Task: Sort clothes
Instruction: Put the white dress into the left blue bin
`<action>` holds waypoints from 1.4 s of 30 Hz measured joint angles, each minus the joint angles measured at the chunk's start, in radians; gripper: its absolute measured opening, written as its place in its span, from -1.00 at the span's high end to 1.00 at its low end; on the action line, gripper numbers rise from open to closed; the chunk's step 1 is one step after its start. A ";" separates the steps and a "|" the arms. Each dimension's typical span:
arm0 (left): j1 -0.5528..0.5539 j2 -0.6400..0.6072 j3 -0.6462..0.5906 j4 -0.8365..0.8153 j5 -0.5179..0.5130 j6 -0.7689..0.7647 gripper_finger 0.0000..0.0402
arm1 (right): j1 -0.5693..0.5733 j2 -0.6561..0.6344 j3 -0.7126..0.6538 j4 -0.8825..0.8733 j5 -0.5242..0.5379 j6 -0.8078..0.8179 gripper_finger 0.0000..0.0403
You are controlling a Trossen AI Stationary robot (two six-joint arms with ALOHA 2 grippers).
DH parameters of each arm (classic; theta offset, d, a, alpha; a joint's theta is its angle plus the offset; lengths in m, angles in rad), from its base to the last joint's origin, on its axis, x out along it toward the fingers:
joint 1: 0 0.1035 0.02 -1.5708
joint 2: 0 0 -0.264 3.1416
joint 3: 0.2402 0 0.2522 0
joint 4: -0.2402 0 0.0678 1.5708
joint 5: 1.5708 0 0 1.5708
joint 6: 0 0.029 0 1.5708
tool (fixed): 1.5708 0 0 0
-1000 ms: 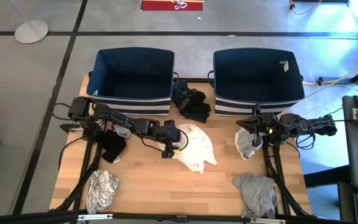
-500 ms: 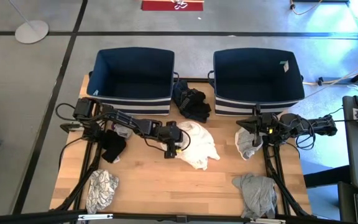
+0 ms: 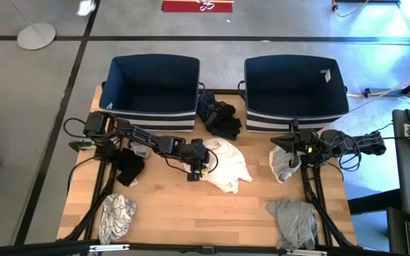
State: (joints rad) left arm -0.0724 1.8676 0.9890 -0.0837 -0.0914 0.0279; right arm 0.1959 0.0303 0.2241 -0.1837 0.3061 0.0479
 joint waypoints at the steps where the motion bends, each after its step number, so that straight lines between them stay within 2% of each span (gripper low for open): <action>1: -0.004 -0.008 -0.001 -0.001 -0.008 0.006 0.64 | 0.000 0.000 0.000 0.000 0.000 0.000 0.96; 9: -0.020 -0.124 -0.002 -0.044 -0.049 0.028 0.66 | 0.000 0.000 0.000 0.000 0.000 0.000 0.96; 27: -0.018 -0.542 0.002 -0.048 -0.117 0.092 0.68 | 0.000 0.000 0.000 0.002 0.027 -0.001 0.96; 42: 0.053 -0.828 0.004 0.105 -0.136 0.249 0.68 | 0.000 0.000 0.000 0.002 0.027 -0.001 0.96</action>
State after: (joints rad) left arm -0.0194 1.0398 0.9932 0.0215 -0.2277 0.2774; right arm 0.1956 0.0301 0.2240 -0.1814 0.3328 0.0471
